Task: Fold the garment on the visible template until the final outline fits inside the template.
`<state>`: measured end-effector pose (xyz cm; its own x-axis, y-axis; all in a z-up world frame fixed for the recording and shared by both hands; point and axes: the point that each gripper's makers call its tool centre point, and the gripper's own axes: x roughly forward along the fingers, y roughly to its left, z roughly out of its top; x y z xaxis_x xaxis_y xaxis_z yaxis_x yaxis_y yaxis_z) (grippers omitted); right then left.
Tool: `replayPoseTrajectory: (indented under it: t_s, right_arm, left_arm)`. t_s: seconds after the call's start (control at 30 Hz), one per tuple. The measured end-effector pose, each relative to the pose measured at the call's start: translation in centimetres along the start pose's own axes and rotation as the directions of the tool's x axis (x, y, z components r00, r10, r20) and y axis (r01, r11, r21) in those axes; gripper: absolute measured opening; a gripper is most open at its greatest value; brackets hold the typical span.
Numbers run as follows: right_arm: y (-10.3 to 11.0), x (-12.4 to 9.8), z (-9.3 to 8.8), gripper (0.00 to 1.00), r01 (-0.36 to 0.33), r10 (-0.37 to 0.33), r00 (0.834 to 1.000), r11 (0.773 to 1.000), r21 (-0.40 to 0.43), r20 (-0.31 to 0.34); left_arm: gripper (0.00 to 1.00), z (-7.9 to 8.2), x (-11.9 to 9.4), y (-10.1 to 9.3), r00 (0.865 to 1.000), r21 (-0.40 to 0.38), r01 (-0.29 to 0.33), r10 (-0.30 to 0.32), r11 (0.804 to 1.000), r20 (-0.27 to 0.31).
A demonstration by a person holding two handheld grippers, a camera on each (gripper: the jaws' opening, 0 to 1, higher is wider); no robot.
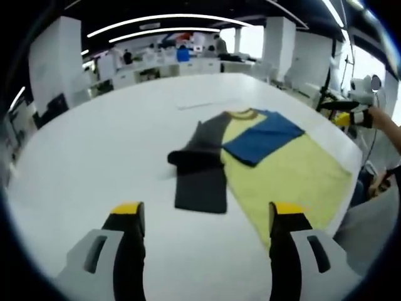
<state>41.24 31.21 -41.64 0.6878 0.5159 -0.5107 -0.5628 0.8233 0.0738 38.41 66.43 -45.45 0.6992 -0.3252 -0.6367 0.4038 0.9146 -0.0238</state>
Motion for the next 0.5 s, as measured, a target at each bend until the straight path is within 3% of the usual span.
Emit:
replayPoseTrajectory:
  t_s: [0.23, 0.5]
  right_arm:
    - [0.5, -1.1, -0.7, 0.98, 0.002, -0.003, 1.0, 1.0, 0.024, 0.003]
    - [0.9, -1.7, -1.7, 0.97, 0.027, -0.026, 1.0, 0.999, 0.02, -0.017]
  left_arm:
    - [0.55, -1.2, 1.6, 1.2, 1.0, -0.087, -0.025, 0.025, 0.996, -0.007]
    - [0.44, -2.4, 3.5, 1.9, 0.998, -0.139, -0.063, 0.06, 0.988, -0.025]
